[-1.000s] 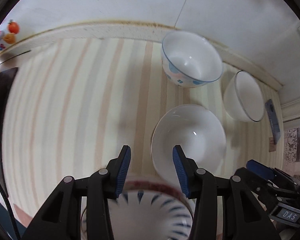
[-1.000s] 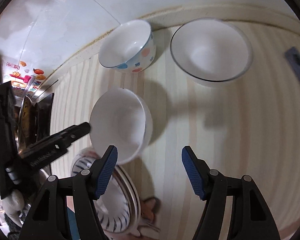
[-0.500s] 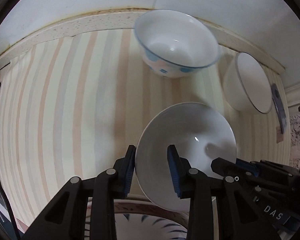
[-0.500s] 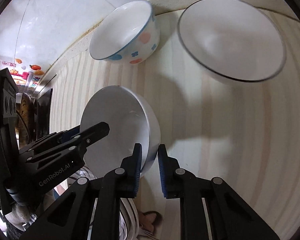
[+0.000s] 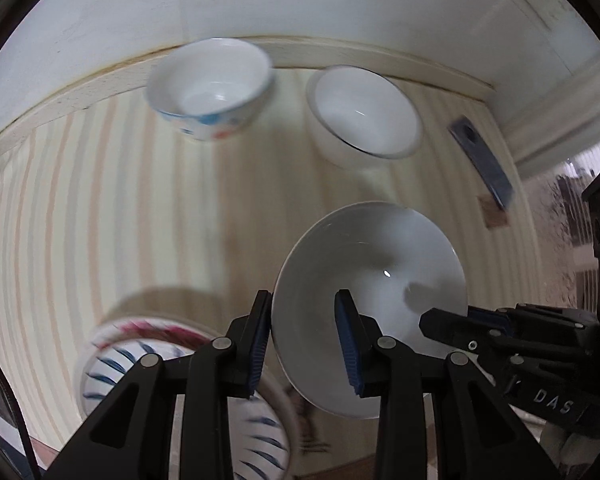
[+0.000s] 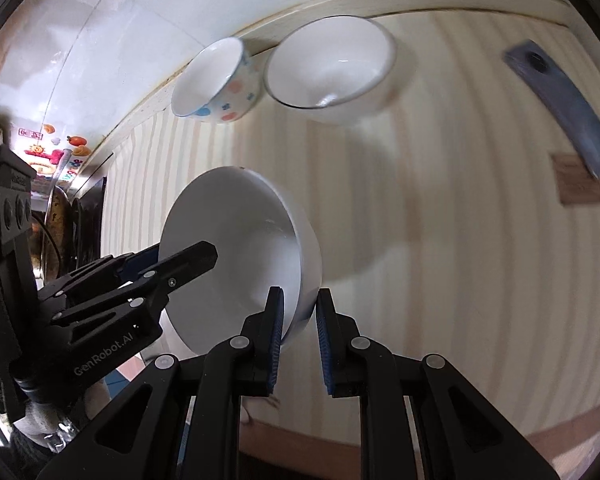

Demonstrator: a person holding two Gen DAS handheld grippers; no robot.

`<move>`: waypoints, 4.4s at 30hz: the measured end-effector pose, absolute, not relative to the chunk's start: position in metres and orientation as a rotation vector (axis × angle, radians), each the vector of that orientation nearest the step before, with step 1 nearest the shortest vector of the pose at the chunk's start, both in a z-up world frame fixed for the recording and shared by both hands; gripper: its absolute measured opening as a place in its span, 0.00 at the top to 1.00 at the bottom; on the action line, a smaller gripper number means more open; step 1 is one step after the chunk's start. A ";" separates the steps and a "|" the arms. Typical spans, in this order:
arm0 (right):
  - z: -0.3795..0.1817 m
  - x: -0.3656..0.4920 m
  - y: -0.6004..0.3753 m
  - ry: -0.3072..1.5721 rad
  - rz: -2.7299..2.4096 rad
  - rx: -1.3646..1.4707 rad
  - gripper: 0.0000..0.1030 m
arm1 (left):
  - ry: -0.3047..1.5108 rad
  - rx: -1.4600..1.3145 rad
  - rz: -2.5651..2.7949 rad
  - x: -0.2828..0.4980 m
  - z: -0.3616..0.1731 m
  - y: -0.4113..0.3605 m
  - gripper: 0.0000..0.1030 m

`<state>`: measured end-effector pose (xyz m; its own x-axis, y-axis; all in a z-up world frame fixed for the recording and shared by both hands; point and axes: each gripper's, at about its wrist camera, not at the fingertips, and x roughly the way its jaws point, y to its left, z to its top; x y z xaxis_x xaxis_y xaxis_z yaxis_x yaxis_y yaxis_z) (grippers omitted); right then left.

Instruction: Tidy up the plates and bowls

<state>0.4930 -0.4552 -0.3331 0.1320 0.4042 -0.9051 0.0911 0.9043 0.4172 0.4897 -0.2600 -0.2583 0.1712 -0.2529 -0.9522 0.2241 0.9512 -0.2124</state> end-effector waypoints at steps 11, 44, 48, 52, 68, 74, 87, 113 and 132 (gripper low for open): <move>-0.356 0.438 -0.506 1.474 0.172 0.478 0.82 | 1.395 0.046 -0.409 0.453 -0.277 -0.301 0.71; -0.317 0.544 -0.560 1.323 0.221 0.621 0.41 | 1.256 -0.112 -0.271 0.564 -0.225 -0.284 0.63; -0.338 0.604 -0.554 1.295 0.205 0.646 0.41 | 1.290 -0.094 -0.260 0.602 -0.248 -0.292 0.63; -0.366 0.645 -0.549 1.323 0.199 0.638 0.46 | 1.326 -0.081 -0.254 0.629 -0.279 -0.298 0.63; -0.389 0.648 -0.534 1.351 0.183 0.591 0.82 | 1.285 -0.054 -0.277 0.622 -0.288 -0.310 0.73; -0.357 0.619 -0.535 1.317 0.186 0.584 0.82 | 1.250 -0.047 -0.298 0.593 -0.264 -0.309 0.73; -0.321 0.495 -0.526 1.338 0.164 0.540 0.82 | 1.246 -0.021 -0.409 0.493 -0.233 -0.308 0.73; -0.368 0.419 -0.506 1.454 0.130 0.516 0.82 | 1.364 0.108 -0.437 0.428 -0.273 -0.316 0.73; -0.333 0.443 -0.518 1.441 0.162 0.517 0.78 | 1.331 0.027 -0.400 0.447 -0.240 -0.288 0.73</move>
<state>0.4431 -0.5181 -0.3329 0.1406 0.4096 -0.9014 0.1996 0.8800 0.4310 0.4469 -0.2876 -0.2400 0.1805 -0.2675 -0.9465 0.2985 0.9318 -0.2065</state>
